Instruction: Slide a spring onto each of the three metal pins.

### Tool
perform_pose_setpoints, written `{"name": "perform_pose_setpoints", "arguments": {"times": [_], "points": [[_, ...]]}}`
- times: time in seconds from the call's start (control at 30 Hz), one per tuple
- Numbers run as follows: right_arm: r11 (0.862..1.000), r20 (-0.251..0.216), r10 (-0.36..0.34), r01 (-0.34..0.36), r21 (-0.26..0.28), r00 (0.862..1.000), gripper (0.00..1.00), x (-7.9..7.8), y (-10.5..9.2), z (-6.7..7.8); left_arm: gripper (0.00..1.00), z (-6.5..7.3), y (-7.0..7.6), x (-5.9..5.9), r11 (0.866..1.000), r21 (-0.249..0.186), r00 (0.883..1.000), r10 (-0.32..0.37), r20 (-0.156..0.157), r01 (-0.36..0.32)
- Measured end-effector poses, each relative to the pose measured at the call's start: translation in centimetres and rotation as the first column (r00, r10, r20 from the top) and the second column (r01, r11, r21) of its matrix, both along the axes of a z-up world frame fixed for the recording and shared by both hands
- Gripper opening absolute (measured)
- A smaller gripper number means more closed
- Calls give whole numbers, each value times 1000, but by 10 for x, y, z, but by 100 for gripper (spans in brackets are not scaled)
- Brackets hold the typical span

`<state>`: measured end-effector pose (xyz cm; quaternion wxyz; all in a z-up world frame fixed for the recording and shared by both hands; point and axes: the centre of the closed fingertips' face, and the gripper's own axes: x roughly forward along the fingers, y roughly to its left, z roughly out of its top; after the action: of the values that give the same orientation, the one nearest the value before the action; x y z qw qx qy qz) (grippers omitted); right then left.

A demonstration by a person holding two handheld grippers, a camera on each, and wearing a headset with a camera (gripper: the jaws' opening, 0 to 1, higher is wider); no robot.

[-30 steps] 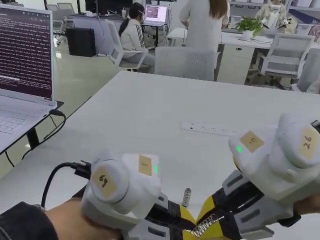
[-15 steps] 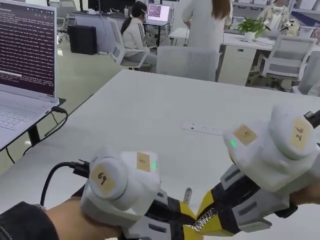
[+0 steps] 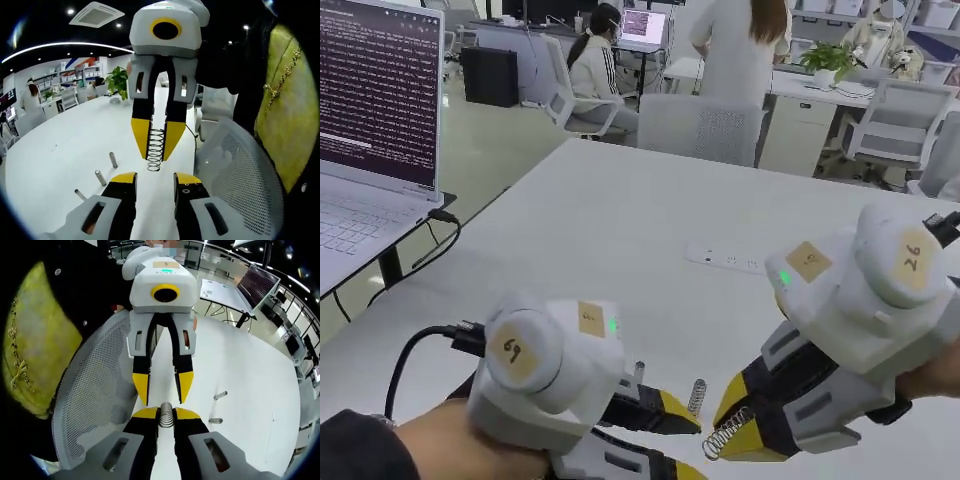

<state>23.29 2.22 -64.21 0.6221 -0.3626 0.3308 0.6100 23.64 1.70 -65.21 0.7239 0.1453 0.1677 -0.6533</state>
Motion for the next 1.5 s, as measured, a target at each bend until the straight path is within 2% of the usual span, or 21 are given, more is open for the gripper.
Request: {"name": "perform_pose_setpoints", "arguments": {"times": [0.1, 0.27, 0.47, 0.77, 1.03, 1.2, 1.5], "points": [[1000, 0, 0, 0, -1, 1000, 8, 1, 0, 0, 34, -1, 4, 1, 1000, 4, 1000, 19, -15, -19], [1000, 0, 0, 0, 0, 1000, 8, 3, 1, 0, 39, -4, 14, 4, 999, 13, 999, 49, -23, -48], [1000, -2, -2, 2, -1, 1000, 8, 7, 0, -2, 51, -6, 26, 9, 995, 22, 995, 93, -35, -92], [1000, 7, -2, 2, -6, 1000, 8, 16, 1, -1, 57, -7, 47, 16, 987, 23, 987, 157, -38, -156], [1000, 16, -6, 6, -11, 1000, 8, 30, 2, 1, 63, -10, 65, 27, 971, 3, 970, 238, -42, -238], [1000, 25, -9, 10, -7, 1000, 8, 39, 4, 4, 65, -15, 75, 31, 960, -15, 958, 279, -59, -280], [1000, 38, -15, 16, -14, 999, 8, 61, 9, 7, 67, -19, 90, 36, 937, -36, 936, 345, -65, -348]]}}
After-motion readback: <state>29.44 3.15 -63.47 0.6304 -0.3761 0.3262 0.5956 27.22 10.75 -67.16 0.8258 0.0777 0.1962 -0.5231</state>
